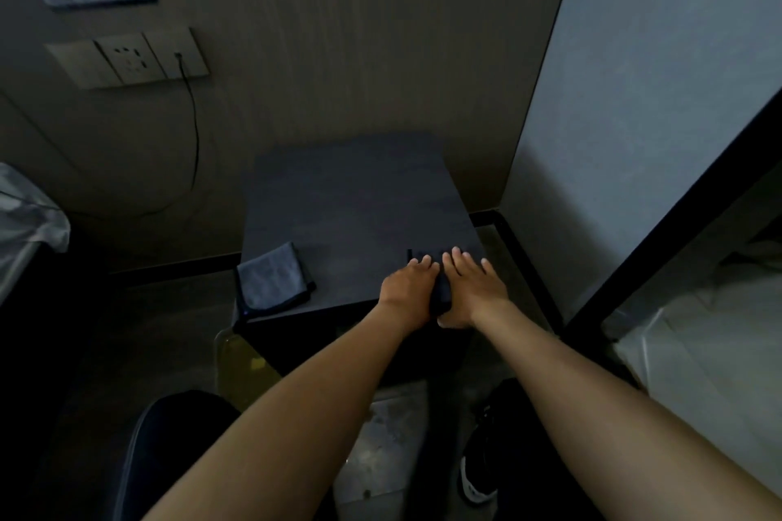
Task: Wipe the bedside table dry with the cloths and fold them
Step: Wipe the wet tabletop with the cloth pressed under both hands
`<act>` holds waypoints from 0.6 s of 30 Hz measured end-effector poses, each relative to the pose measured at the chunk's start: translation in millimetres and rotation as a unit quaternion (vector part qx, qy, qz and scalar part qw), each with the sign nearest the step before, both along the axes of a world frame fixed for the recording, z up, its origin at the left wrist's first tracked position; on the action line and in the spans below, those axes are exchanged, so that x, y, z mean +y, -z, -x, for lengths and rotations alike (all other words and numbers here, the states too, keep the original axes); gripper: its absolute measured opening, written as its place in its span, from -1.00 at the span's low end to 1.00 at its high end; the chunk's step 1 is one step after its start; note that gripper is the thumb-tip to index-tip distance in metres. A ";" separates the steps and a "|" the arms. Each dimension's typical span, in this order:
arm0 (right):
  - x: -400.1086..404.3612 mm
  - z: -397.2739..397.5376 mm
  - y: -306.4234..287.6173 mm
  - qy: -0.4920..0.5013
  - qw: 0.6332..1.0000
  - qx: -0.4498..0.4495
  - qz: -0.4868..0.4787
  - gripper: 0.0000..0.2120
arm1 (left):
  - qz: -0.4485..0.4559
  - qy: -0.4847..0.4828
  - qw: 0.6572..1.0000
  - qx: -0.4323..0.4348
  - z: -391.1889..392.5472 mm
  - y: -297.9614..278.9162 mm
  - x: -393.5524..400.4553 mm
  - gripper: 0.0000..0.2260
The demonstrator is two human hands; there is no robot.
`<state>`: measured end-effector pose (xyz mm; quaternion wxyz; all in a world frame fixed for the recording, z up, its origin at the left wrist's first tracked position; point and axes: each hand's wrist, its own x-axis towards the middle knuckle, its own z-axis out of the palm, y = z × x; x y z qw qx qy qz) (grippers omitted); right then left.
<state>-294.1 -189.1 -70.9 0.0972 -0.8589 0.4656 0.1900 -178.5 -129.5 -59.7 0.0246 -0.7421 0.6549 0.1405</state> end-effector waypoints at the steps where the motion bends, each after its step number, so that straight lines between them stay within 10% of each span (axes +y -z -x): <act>1: 3.0 -0.6 0.4 -0.006 1.000 0.010 0.013 0.15 | 0.003 0.002 1.000 -0.019 -0.6 0.6 1.1 -0.37; 18: 34.1 -8.9 -31.8 -0.056 0.977 -0.149 0.140 -0.70 | 0.059 0.032 0.996 0.052 -43.1 -23.7 28.7 -0.77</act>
